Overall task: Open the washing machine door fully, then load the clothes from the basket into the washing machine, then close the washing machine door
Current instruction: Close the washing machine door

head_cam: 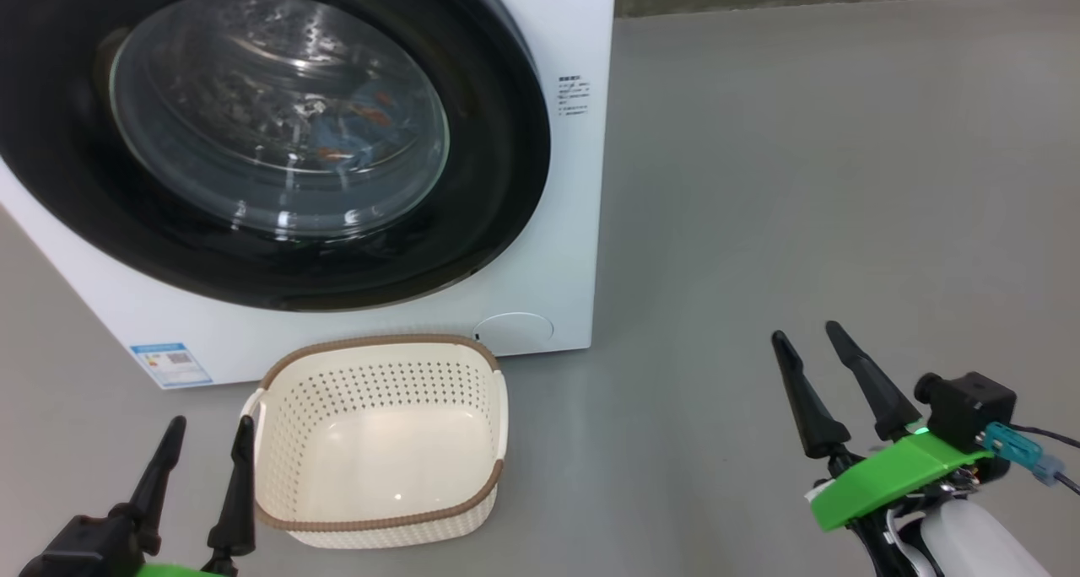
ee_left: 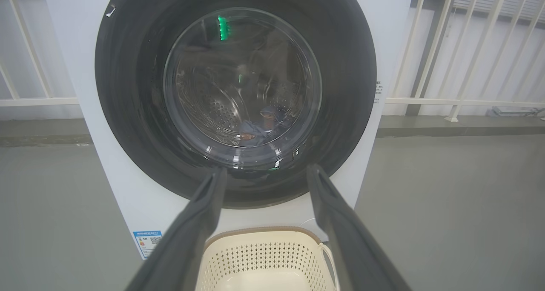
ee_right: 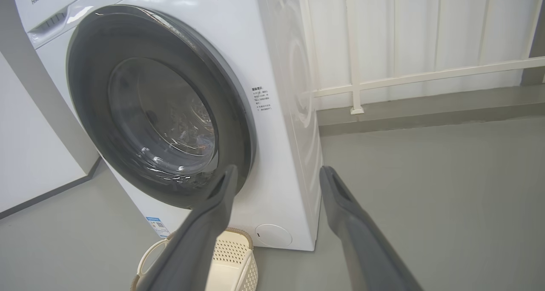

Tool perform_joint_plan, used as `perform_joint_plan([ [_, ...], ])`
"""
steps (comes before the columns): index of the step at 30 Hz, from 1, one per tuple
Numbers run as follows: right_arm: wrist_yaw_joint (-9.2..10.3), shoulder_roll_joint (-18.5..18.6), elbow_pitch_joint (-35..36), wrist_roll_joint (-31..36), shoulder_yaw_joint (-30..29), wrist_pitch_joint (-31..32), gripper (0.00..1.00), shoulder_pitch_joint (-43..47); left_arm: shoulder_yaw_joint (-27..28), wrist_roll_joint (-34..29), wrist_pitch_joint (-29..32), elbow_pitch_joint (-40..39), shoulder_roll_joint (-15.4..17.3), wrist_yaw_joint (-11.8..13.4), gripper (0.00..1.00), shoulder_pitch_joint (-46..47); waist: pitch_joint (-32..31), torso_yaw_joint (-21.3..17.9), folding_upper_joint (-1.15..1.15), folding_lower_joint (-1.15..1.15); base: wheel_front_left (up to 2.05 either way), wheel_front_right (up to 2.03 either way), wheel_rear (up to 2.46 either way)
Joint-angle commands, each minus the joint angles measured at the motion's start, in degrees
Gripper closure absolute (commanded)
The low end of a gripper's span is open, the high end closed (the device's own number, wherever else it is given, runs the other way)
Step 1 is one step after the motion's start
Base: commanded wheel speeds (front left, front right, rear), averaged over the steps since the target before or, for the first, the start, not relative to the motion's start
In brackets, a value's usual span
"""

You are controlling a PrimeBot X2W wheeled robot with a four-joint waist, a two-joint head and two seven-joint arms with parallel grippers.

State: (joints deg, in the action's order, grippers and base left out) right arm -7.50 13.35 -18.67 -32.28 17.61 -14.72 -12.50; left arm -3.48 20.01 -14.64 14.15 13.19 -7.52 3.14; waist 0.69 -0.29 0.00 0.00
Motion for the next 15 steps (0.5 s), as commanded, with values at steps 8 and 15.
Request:
perform_joint_plan([
  [8, 0.01, 0.77, 2.63, 0.47, -2.51, -0.28, 0.0, 2.91, 3.54, -0.55, -0.36, -0.34, 1.79, 0.03, 0.0, 0.15, -0.73, -2.11, 0.0, 0.0, 0.0, 0.0, 0.0],
  [15, 0.01, 0.48, 3.21, 0.94, -5.55, -0.28, 0.0, 5.56, 4.95, -0.86, -0.36, -0.15, 1.89, 0.03, 0.0, -0.75, -1.19, -3.5, 0.0, 0.0, 0.0, 0.0, 0.0],
])
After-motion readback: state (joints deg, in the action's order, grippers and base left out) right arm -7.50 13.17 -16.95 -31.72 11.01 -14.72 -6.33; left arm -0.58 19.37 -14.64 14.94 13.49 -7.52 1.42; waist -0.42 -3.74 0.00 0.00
